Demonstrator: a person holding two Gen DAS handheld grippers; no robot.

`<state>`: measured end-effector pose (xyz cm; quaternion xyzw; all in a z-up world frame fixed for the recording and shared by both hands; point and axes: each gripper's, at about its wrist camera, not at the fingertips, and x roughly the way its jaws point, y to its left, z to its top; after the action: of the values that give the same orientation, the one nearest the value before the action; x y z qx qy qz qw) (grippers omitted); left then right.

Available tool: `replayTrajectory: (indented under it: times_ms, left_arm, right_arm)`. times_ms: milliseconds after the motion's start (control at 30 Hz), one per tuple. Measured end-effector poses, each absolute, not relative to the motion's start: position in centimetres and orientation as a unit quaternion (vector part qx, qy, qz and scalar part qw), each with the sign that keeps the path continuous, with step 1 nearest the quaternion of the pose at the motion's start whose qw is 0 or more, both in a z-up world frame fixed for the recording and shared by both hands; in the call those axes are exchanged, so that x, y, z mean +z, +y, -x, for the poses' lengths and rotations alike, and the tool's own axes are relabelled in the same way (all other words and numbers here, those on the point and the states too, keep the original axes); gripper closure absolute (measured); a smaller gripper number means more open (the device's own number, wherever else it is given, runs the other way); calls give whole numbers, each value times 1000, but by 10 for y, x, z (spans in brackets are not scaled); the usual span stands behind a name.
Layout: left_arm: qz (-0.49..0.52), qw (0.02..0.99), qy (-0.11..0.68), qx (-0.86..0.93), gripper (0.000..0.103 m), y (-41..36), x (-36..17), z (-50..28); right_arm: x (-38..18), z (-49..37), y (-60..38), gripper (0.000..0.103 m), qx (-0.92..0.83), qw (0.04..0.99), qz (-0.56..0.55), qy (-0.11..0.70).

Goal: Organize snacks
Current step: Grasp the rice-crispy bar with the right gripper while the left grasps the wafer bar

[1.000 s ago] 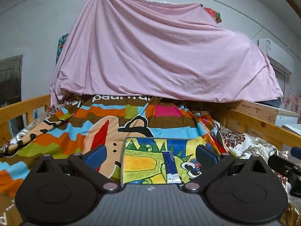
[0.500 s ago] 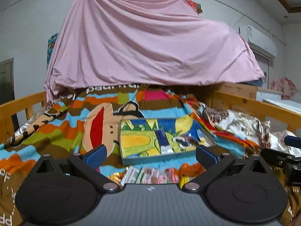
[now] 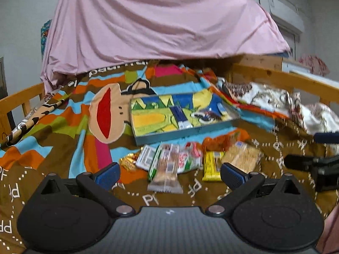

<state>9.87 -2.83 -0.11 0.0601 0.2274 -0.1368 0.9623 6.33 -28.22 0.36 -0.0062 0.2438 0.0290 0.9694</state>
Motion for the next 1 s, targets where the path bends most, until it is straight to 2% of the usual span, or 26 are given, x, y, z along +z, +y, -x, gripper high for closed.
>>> replayTrajectory:
  times_ms: [300,533,1000]
  left_arm:
    - [-81,944,275,-164,0,-22,-16,-120]
    - [-117,934,280,-190,0,-25,-22,-137]
    - [-128,911,314,-235,1,-32,-34,-205]
  right_arm:
    - [-8,-81,-288,1,50,956,-29,288]
    - [-16,-100,-287,1,65,943,-48,323]
    - [-52,-181,-303,1,4,903,-173,394]
